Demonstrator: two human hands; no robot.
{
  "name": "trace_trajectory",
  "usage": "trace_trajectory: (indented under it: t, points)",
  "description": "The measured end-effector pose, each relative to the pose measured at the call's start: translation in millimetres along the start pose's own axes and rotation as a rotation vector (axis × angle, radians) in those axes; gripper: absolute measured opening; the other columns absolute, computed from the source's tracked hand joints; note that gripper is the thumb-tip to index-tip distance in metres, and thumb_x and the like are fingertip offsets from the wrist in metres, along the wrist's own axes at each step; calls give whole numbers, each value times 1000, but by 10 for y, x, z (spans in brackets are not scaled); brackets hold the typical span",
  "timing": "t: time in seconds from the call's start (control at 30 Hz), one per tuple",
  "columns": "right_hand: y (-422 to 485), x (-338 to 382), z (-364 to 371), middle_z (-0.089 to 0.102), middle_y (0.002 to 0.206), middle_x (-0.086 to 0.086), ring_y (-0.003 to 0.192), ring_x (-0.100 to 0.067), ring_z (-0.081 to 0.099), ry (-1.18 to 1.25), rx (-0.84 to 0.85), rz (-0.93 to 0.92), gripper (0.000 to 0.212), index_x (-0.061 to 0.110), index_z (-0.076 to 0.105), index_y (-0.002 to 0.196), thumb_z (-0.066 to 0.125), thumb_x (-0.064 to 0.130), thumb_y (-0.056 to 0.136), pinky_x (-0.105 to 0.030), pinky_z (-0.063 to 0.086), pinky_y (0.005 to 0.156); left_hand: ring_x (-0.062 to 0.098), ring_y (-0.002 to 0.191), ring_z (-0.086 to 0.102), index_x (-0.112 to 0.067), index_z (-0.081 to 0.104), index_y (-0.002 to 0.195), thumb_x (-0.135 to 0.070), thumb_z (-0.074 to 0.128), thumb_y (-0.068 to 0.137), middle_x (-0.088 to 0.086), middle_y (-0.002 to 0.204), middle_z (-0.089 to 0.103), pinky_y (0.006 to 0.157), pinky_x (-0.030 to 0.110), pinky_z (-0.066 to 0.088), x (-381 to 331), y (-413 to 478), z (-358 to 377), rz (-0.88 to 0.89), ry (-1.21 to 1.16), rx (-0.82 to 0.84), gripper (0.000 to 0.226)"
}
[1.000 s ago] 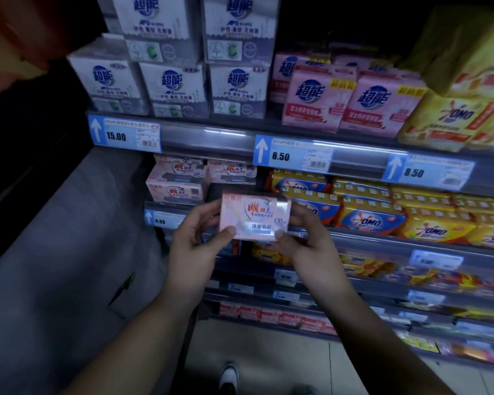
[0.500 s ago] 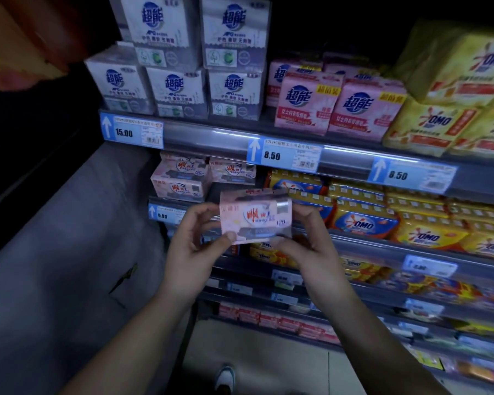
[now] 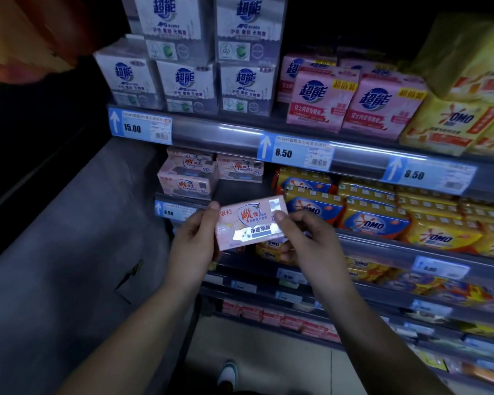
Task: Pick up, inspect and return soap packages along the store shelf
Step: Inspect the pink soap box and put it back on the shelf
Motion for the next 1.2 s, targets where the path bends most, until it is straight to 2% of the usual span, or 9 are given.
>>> trace_trajectory:
  t: [0.17,0.3,0.43,0.53,0.67,0.8,0.9,1.07,1.2]
  points:
    - [41,-12,62,74,90,11,72,1,67,-59,-4,-13,24,26,73,103,65,48,95,-20,55,60,9,67,64,-12,67,83,-61,55,91,10,81,75,68,35,50,-54,88,-49,71,-8,-47,51]
    - [128,-33,140,61,121,3,101,11,60,-229,-38,-75,36,30,68,132,63,41,98,-12,50,89,12,78,72,-24,72,89,-57,60,89,5,78,74,77,37,57,-33,230,-68,127,-14,-57,35]
    - [223,-30,310,66,124,0,105,1,64,-294,-9,-123,34,28,65,136,59,28,103,-25,53,96,19,87,75,-22,74,88,-54,59,95,-1,78,76,91,47,60,-12,448,-68,165,41,-45,36]
    - [280,-62,390,73,117,10,104,0,67,-271,-35,-100,28,27,69,128,60,22,102,-29,56,93,12,75,72,-31,75,73,-54,56,97,-8,73,76,74,33,57,-30,598,-80,201,153,-87,37]
    - [301,-140,406,74,109,22,103,9,65,-192,-104,-11,22,31,70,118,61,21,100,-21,52,90,1,57,58,-40,68,60,-45,58,100,-11,58,66,58,24,42,-10,693,-62,221,267,-69,42]
    - [328,-148,421,73,108,26,101,12,63,-154,-105,32,29,34,70,120,60,19,98,-15,47,86,13,85,74,-16,82,92,-38,65,99,-4,82,79,80,28,59,58,770,-44,161,185,-62,29]
    - [363,-137,468,72,112,24,99,13,63,-164,-82,41,37,35,66,128,58,17,97,-9,46,78,16,101,72,-11,74,124,-18,70,97,-1,108,78,82,9,52,20,841,-19,165,232,-52,29]
    - [426,-129,557,70,118,24,101,13,64,-151,-24,68,40,38,62,129,60,16,95,-18,47,88,13,108,70,-21,73,128,-9,67,96,-3,116,77,99,28,54,-20,855,58,192,296,41,35]
    - [428,-153,573,70,114,24,96,19,63,-141,-41,73,40,34,62,127,60,9,96,-5,46,78,12,113,69,-27,69,133,-14,66,98,-5,120,76,101,31,53,-9,833,62,234,293,104,38]
Point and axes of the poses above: each hand's wrist, its own y-axis towards the middle knuckle, its own z-axis out of the palm, x = y × z, the point moved 5 cm from there along y, towards the middle knuckle
